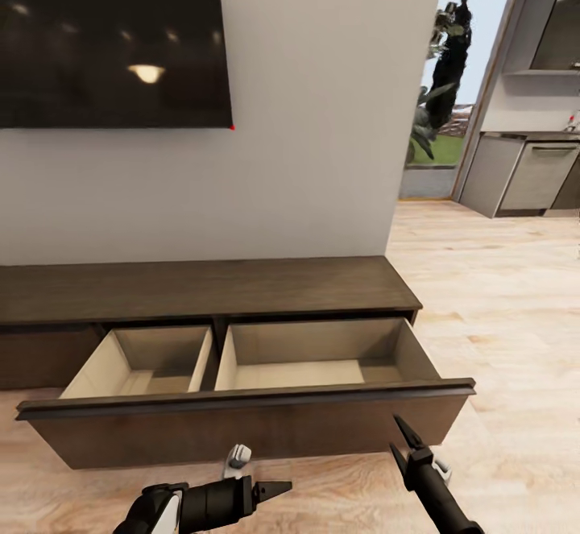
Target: Place each of the two pumpkins and all three candles from the living room inside a cabinet in the living room (use any cabinet), then make sure every cabinet is closed, and position the cauldron so it is next to a table in the living room.
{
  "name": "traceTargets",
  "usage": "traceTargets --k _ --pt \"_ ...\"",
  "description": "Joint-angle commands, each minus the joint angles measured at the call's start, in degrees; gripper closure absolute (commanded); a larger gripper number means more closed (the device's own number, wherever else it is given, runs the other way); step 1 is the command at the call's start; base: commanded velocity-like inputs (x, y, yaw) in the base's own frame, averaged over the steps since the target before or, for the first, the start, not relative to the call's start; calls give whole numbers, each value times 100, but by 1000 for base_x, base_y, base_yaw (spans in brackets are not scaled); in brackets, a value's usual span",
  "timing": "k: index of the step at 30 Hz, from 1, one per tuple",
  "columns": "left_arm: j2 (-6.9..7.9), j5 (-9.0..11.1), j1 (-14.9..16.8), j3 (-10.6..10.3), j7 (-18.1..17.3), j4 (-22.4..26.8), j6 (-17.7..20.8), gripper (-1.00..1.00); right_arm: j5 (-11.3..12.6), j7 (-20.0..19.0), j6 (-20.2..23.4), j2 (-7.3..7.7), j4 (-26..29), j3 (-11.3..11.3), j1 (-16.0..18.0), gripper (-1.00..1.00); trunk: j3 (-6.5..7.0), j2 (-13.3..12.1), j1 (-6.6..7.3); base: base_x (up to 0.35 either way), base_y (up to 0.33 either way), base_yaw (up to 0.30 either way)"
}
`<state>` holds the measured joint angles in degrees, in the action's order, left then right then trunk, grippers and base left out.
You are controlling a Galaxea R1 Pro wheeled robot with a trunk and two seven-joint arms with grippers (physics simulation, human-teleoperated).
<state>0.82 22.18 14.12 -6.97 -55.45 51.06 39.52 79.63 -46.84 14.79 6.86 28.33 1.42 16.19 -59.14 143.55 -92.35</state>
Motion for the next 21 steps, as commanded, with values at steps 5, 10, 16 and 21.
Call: traceTargets --k 5,10,16,21 --pt "6 46 3 -9 5 3 49 -100 40 17 82 46 1 1 3 -100 -5 2 4 -142 0 0" --pt "6 49 3 8 11 17 97 -100 36 33 143 52 5 -1 0 -100 -5 2 4 -19 0 0" --pt "-20 58 9 7 29 -5 128 -100 35 40 301 76 -4 -1 2 -100 62 -2 11 -2 0 0" --pt "-26 37 26 -5 18 69 402 -100 -20 138 475 132 -28 -8 4 -100 172 -9 24 0 0 0"
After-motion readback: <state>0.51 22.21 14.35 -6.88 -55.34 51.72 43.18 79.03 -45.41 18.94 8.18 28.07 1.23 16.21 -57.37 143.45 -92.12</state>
